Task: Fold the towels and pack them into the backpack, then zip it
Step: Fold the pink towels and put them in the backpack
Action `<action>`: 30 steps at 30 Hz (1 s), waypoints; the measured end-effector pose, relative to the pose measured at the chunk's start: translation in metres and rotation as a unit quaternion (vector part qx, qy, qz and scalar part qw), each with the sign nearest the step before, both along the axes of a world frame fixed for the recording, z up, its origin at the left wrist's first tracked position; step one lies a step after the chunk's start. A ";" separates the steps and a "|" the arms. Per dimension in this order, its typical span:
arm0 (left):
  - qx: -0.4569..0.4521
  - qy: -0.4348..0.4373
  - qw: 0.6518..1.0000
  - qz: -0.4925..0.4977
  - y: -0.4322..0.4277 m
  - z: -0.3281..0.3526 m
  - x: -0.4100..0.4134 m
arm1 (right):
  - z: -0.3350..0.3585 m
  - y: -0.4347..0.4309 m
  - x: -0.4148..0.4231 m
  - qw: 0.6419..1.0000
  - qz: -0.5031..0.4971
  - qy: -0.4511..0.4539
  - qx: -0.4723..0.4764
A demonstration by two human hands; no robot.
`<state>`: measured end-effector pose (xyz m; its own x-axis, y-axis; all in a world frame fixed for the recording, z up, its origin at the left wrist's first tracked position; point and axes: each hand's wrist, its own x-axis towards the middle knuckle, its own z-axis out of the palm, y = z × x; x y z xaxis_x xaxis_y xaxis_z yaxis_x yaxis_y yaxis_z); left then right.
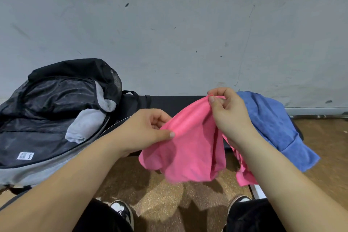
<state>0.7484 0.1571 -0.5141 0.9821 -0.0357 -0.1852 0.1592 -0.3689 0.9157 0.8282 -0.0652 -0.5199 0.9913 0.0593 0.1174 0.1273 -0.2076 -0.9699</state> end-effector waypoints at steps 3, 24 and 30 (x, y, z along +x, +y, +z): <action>0.084 0.029 0.995 -0.036 0.005 -0.003 0.004 | -0.004 -0.005 0.008 0.999 -0.015 -0.004 -0.039; 0.232 0.088 0.966 -0.076 0.012 -0.024 0.028 | -0.027 0.005 0.032 0.998 -0.046 -0.018 -0.027; 0.181 0.123 0.974 -0.061 0.010 -0.024 0.029 | -0.030 -0.002 0.041 0.993 -0.107 -0.016 -0.046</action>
